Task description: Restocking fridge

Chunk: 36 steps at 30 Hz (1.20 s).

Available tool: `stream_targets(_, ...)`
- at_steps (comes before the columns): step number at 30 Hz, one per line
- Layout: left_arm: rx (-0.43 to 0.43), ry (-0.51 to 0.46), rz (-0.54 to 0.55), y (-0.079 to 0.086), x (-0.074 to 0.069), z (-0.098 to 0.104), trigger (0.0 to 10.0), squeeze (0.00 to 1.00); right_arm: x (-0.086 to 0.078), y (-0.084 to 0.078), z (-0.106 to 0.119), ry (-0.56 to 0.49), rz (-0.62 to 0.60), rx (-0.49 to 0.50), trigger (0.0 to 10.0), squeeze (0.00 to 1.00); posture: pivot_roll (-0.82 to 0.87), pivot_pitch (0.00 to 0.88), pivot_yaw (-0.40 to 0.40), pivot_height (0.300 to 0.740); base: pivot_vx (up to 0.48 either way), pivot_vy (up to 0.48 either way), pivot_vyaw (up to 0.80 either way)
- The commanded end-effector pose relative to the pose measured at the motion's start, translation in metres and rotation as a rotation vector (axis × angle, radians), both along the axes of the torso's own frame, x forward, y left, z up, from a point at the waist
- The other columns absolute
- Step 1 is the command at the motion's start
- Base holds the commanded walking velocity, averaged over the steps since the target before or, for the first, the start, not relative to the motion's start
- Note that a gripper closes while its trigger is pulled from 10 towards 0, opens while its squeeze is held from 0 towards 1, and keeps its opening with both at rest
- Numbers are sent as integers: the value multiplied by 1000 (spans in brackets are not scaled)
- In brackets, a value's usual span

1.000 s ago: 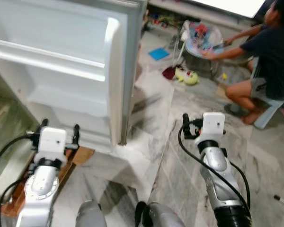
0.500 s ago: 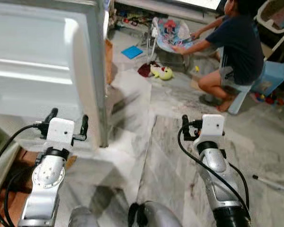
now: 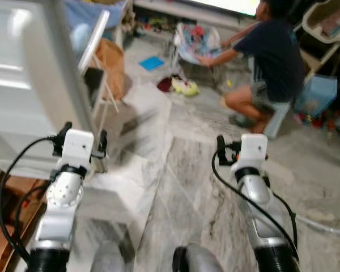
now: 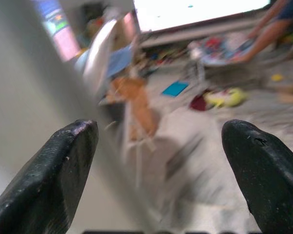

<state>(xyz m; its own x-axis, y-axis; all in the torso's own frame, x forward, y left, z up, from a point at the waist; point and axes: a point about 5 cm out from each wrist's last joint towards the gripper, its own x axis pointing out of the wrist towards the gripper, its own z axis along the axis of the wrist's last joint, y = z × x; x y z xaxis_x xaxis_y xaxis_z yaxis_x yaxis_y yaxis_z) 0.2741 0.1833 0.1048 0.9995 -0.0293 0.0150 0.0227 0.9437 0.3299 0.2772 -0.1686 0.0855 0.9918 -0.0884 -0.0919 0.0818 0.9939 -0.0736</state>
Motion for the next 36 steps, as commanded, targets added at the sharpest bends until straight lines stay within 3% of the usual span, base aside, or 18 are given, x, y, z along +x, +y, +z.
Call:
stream_targets(1, 17, -2, 15, 7, -4, 0, 10000, 0, 0, 1, 3, -17, 9, 19, 10000, 0, 74, 117, -118, 740, 0, 0, 0)
stream_targets(8, 7, 72, 84, 28, -29, -18, 10000, 0, 1, 8, 6, -31, 77, -32, 10000, 0, 83, 107, -112, 740, 0, 0, 403)
stream_targets(13, 29, 59, 173, 41, -33, -16, 10000, 0, 6, 9, 8, -37, 88, -16, 10000, 0, 95, 105, -122, 740, 0, 0, 795)
stream_targets(18, 17, 49, 186, 42, -32, -14, 10000, 0, 9, 10, 10, -41, 97, -22, 10000, 0, 95, 100, -126, 740, 0, 0, 789)
stream_targets(22, 21, 50, 132, 35, -32, -13, 10000, 0, 8, 8, 9, -43, 79, -3, 10000, 0, 91, 97, -124, 740, 0, 0, 533)
stream_targets(29, 15, 51, 121, 21, -30, -15, 10000, 0, 7, 8, 9, -44, 82, 7, 10000, 0, 82, 95, -123, 740, 0, -450, 0)
stream_targets(36, 34, 54, 152, 20, -27, -15, 10000, 0, 8, 11, 11, -53, 100, 29, 10000, 0, 79, 100, -125, 740, 0, -474, 0)
